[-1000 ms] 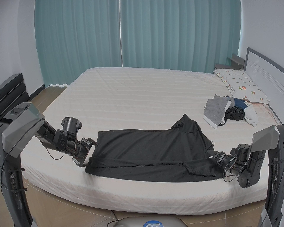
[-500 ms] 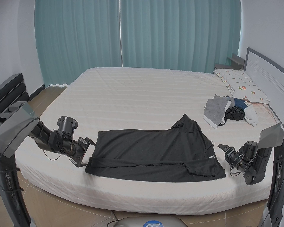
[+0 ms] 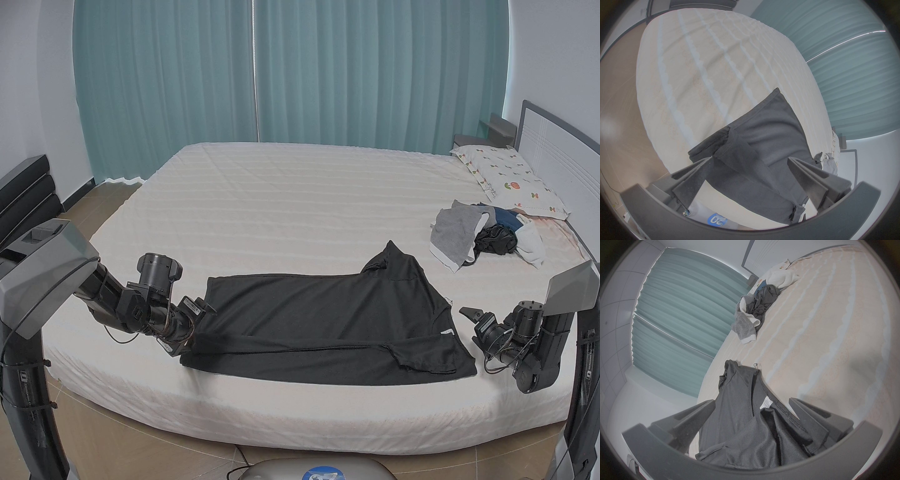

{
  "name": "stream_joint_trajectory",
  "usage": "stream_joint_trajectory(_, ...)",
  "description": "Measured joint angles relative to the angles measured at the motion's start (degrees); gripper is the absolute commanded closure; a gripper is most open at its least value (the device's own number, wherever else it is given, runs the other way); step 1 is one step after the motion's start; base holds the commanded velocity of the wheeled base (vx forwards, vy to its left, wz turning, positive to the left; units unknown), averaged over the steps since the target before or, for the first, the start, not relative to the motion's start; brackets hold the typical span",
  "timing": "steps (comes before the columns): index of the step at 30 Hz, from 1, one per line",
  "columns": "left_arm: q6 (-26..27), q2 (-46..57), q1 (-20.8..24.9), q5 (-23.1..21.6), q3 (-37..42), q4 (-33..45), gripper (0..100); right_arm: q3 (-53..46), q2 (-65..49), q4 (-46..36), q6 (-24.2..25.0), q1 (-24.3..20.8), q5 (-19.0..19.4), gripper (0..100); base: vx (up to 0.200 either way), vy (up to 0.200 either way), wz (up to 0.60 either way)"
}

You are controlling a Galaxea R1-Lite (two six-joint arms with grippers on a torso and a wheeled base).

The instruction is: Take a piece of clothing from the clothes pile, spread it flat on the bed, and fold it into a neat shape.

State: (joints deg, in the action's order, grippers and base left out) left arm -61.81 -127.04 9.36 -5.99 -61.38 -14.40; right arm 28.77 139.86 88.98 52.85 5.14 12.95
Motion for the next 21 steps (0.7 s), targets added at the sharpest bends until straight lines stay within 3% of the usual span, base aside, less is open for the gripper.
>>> stream_joint_trajectory(10,0.1,-2.4,0.6,0.7,-1.3,-0.1,0,0.1,0.1,0.0,0.1,-0.1,0.0,0,0.000,0.000,0.00)
stream_joint_trajectory(11,0.1,-2.6,0.6,0.8,-1.4,-0.1,100,0.1,0.1,0.0,0.1,-0.2,0.0,0,0.000,0.000,0.00)
stream_joint_trajectory(21,0.3,-4.7,0.5,4.8,-3.2,0.0,100,0.0,0.1,0.0,0.1,-0.2,-0.4,0,0.000,0.000,0.00)
